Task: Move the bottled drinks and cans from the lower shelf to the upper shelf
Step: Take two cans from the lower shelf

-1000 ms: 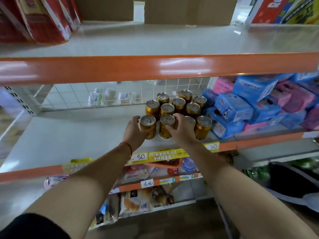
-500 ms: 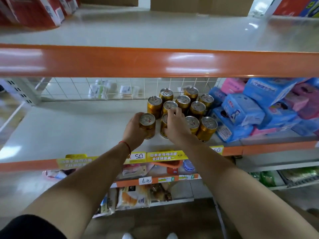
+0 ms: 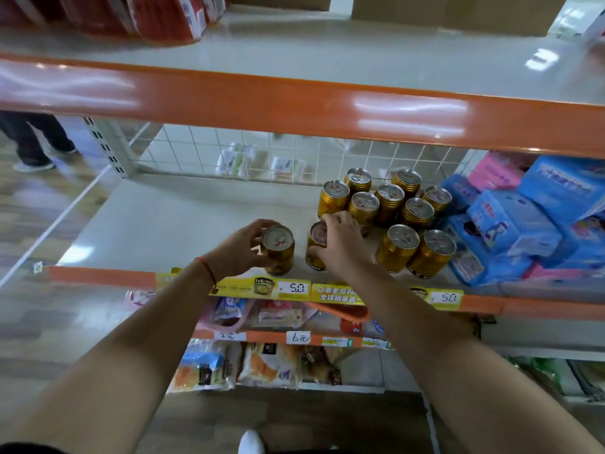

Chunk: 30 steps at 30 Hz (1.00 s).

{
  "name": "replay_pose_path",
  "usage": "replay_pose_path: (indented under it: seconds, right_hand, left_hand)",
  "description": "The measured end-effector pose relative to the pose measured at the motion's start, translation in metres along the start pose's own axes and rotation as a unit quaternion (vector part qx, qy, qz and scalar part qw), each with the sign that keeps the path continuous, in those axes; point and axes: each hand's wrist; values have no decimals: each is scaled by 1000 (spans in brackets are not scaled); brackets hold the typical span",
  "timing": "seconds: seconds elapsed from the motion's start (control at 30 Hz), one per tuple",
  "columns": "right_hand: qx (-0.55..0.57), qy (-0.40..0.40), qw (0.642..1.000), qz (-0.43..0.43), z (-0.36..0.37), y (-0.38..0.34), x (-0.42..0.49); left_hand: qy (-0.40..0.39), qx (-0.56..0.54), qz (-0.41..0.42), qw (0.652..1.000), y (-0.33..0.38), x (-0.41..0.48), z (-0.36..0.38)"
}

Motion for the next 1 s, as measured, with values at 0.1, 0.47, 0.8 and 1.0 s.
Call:
replay_pose_path:
  seconds: [0.1,0.47,0.8,1.0]
  right_hand:
    - [14,-12,1000,-10,2,-7,1]
    - [99,-154,983,-32,-19,22,18]
    - [98,-156,983,0,-17,21,21]
    - [112,-148,982,11,-14,26,23]
  left_hand:
    - [-1,-17,-7,1000,0,-5,-6]
    - [62,29,59,996,8,-9,4]
    - [56,18,52,997,9,-8,3]
    - [66,-11,14,998,3,-11,-3]
Point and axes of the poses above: each hand's wrist, its own x-axis towards the middle knuckle, its own z-axis out of the palm, y = z × x, and after that the axes turned 7 degrees about y, right-handed
